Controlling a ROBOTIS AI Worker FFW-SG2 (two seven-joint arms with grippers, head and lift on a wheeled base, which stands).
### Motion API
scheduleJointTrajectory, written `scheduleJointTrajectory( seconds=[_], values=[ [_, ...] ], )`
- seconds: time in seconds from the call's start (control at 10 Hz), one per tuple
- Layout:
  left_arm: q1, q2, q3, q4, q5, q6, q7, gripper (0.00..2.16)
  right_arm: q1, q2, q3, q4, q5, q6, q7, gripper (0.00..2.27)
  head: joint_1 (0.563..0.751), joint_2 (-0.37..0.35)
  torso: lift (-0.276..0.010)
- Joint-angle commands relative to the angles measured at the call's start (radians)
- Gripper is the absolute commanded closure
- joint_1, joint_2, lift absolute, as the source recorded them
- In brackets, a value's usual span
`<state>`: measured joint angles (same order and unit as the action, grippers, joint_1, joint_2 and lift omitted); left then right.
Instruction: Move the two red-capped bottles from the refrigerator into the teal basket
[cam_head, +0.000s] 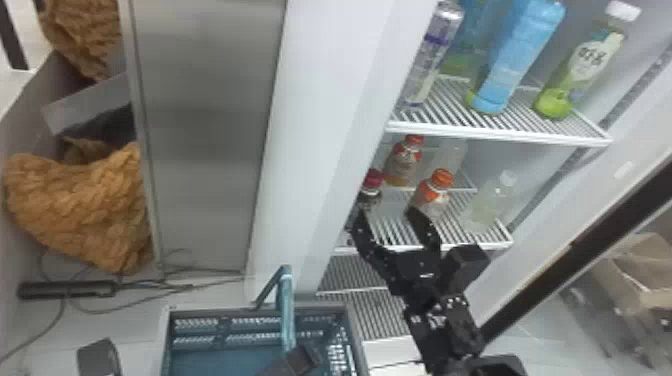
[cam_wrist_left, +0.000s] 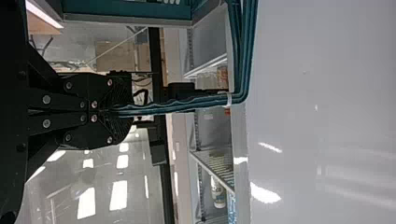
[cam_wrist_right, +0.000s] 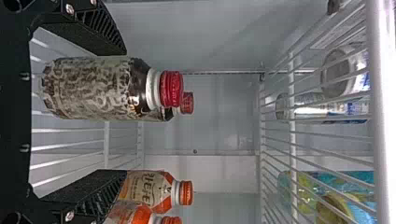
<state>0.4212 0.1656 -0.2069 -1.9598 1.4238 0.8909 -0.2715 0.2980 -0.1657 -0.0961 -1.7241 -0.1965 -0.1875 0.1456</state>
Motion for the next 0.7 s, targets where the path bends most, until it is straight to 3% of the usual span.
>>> scheduleJointTrajectory(
  seconds=[0.0,0.6],
  values=[
    [-0.002,0.000,-0.001,0.000,0.000,0.000,0.000,1.15,-0.023,-0.005,0.006,0.024,-0.005,-0.002,0.000,0.11,0.695,-0.350,-0.224],
    [-0.002,0.000,-0.003,0.000,-0.002,0.000,0.000,1.16,-0.141,-0.011,0.036,0.182,-0.025,-0.002,0.040,0.11,0.695,-0.350,-0.224]
  ],
)
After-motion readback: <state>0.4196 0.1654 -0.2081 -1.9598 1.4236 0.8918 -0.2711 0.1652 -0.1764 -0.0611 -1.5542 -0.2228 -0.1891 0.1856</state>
